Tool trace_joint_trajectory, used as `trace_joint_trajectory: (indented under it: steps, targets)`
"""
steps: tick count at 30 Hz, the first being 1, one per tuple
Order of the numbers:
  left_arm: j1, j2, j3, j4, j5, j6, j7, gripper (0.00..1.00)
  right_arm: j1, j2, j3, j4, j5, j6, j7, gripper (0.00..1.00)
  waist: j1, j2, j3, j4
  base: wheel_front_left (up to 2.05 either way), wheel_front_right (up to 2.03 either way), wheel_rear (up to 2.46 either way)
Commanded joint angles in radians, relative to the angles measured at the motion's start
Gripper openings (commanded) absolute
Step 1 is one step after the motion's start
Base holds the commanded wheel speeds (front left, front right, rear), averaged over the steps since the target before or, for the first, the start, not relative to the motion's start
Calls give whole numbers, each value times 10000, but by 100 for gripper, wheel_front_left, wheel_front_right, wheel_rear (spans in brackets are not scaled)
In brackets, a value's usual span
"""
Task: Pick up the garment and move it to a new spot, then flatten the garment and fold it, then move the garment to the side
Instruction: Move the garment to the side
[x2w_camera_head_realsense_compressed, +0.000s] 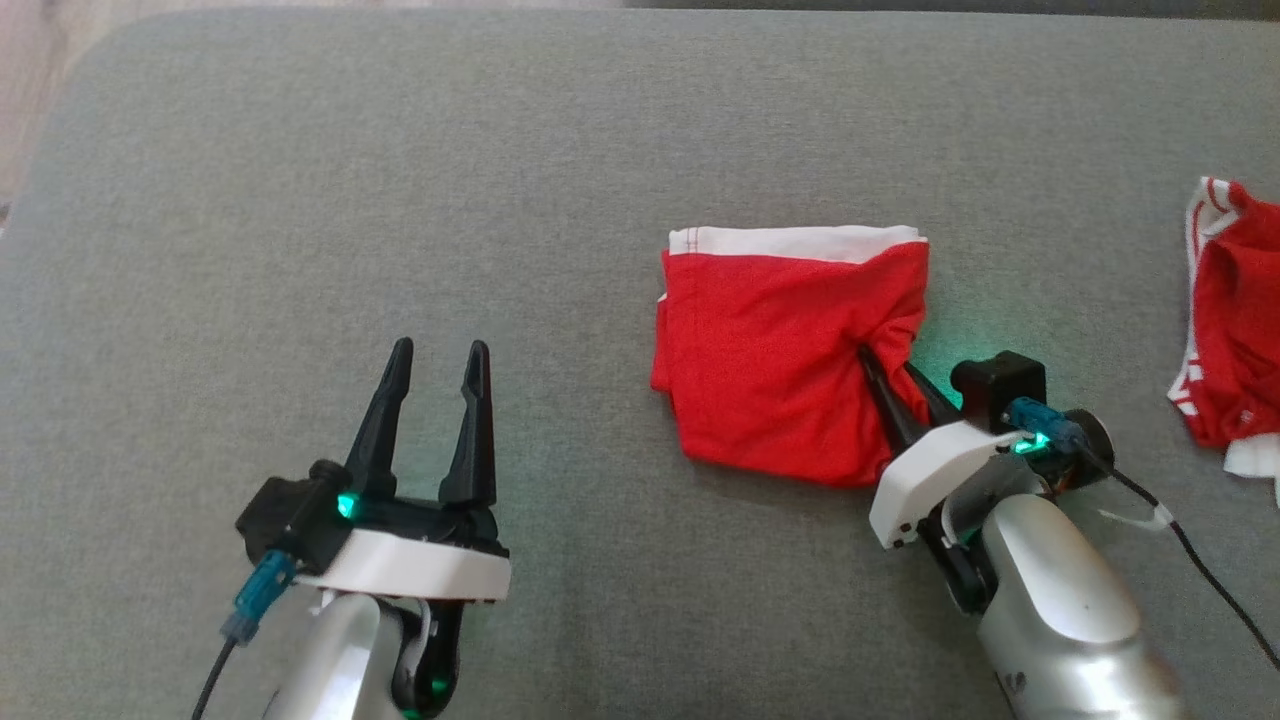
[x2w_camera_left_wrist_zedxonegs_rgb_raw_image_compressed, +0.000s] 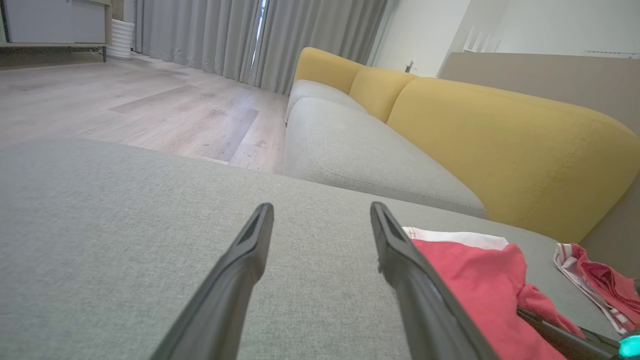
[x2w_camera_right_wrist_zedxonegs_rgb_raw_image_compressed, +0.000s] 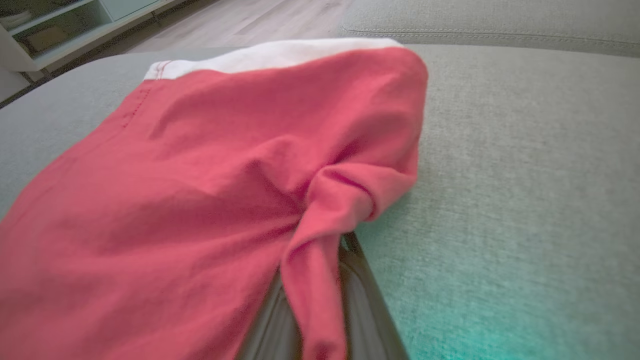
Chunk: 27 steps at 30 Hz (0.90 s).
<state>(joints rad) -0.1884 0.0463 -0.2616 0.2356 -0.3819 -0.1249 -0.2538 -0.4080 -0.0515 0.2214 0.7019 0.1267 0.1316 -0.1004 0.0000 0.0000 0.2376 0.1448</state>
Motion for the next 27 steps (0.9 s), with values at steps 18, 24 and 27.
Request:
trace_joint_trajectory:
  steps: [18, 24, 27]
  targets:
    - [-783, 39, -377, -627, 57, -57, -80, 100, -1061, -1420, 1132, -944, -2526, -9, -189, 0, 0, 0, -532, -1922, 0, 0, 0]
    - [-1145, 39, -849, -759, -69, -43, -80, 100, -1671, -3350, 2024, -1617, -1629, -9, 456, 0, 0, 0, -392, -2503, 0, 0, 0]
    - [-1292, 39, -980, -822, -126, -9, -80, 100, -2003, -4336, 2165, -1750, -1070, -9, 779, 0, 0, 0, -185, -2647, 0, 0, 0]
